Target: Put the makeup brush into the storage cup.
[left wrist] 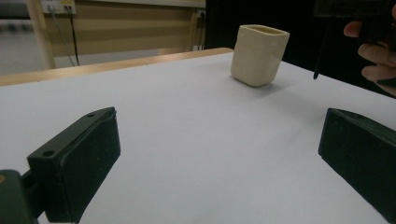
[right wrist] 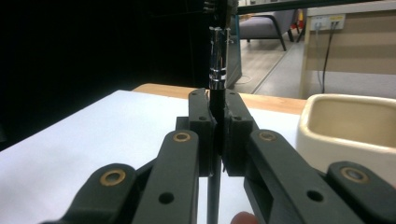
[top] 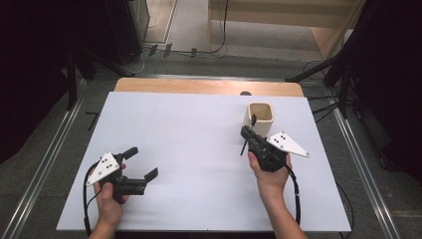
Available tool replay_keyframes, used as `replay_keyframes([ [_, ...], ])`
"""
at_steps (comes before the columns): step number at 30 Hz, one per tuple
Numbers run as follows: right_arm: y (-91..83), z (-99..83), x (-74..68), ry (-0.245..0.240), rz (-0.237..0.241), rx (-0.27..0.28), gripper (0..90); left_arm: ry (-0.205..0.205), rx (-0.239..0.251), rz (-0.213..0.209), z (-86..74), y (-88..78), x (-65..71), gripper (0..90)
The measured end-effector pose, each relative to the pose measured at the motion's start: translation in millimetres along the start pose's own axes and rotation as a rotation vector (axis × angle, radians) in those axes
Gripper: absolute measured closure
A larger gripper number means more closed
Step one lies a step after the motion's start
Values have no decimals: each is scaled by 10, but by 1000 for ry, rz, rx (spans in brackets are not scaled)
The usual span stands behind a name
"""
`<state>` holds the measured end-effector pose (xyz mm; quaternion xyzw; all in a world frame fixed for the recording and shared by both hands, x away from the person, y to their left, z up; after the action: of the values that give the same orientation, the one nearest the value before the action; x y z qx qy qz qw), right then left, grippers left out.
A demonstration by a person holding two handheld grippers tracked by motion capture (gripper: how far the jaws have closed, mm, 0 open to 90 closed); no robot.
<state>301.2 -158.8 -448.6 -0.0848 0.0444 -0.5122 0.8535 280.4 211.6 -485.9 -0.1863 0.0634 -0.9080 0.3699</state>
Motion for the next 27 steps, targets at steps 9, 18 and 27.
replay_keyframes([
  [9,76,83,168,-7,-21,-2,866,-7,12,27,-37,-203,-188,0],
  [18,75,238,388,-15,-61,30,867,-25,9,60,-95,-386,-355,0],
  [27,100,352,467,-12,-71,48,867,-33,12,81,-116,-517,-449,0],
])
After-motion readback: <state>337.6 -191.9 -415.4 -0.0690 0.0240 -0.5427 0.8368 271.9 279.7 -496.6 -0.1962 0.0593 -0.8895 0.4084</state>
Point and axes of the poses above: each handheld gripper's, and its own axes: y roughly forward along the jaws, z roughly out of its top, x roughly to its right, the point moved 5 cm from there along y, roughly forward along the jaws, and after that the axes turned 12 degrees about -y, right-handed, at the moved point
